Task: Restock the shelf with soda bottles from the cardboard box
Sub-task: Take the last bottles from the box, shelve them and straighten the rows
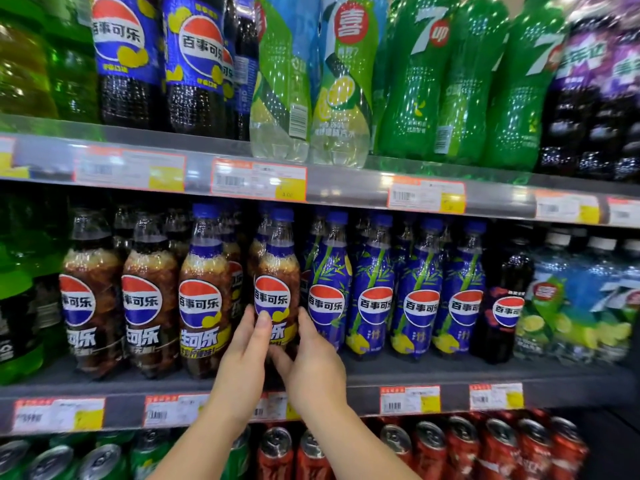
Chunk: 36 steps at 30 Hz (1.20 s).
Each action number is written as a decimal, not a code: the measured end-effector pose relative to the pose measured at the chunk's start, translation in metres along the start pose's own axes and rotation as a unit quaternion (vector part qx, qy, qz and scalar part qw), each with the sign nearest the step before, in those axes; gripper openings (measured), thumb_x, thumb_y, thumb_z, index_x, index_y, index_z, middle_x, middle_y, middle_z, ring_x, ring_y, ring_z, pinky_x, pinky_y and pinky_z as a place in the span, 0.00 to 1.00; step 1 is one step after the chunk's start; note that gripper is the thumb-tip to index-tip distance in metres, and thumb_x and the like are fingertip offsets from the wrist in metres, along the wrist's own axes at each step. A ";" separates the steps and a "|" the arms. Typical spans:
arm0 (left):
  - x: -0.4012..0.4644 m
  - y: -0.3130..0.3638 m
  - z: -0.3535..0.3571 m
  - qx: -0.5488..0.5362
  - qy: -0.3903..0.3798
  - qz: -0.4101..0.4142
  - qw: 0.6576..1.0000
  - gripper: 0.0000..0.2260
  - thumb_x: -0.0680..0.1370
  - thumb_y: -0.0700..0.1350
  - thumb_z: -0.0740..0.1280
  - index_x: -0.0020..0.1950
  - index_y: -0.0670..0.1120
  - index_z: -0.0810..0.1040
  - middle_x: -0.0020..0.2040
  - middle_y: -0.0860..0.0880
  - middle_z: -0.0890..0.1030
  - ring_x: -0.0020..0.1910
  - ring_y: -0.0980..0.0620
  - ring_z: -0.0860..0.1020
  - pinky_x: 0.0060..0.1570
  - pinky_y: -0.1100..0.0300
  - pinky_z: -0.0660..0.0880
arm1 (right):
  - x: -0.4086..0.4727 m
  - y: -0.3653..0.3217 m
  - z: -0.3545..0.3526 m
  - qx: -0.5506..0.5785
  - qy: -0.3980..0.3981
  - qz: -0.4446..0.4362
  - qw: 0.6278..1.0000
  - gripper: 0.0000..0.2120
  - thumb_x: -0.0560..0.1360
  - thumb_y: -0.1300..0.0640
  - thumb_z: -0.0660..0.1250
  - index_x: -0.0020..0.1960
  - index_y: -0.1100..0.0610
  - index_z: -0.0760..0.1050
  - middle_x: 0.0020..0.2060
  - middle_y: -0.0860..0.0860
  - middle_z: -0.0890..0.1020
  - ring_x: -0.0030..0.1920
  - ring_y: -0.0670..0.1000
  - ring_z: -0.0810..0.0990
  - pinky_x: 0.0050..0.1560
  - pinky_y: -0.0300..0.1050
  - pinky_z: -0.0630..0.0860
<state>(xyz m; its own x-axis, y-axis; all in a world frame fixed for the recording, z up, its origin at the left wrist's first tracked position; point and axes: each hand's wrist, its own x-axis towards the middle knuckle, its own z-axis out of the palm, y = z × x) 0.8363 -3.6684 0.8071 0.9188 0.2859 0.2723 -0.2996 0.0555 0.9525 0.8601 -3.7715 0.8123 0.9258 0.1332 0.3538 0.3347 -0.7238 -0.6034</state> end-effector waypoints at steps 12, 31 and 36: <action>-0.047 0.013 -0.021 0.079 0.072 0.067 0.992 0.28 0.70 0.58 0.61 0.70 0.55 0.68 0.67 0.61 0.70 0.64 0.66 0.70 0.60 0.70 0.66 | -0.021 0.013 -0.008 0.112 0.057 -0.046 0.991 0.22 0.74 0.49 0.69 0.67 0.45 0.71 0.58 0.38 0.78 0.54 0.38 0.78 0.57 0.41 0.76; -0.003 -0.003 -0.074 0.413 0.208 0.175 0.869 0.22 0.73 0.43 0.71 0.67 0.47 0.74 0.60 0.51 0.79 0.58 0.53 0.76 0.56 0.66 0.67 | -0.021 -0.049 0.043 0.048 -0.069 -0.184 0.979 0.24 0.81 0.53 0.59 0.74 0.39 0.59 0.59 0.41 0.67 0.56 0.40 0.73 0.58 0.32 0.69; -0.002 -0.006 -0.078 0.409 0.180 0.168 0.879 0.21 0.74 0.43 0.69 0.68 0.49 0.74 0.64 0.53 0.77 0.63 0.56 0.73 0.60 0.68 0.65 | -0.023 -0.048 0.043 0.061 -0.080 -0.182 0.978 0.26 0.81 0.54 0.59 0.75 0.40 0.56 0.61 0.41 0.66 0.56 0.40 0.72 0.58 0.32 0.70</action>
<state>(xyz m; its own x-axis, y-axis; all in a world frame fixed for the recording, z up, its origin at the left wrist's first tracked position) 0.8159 -3.5950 0.7906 0.6293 0.4464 0.6361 -0.1180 -0.7542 0.6460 0.8306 -3.7105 0.8025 0.7540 0.4782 0.4503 0.6564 -0.5240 -0.5427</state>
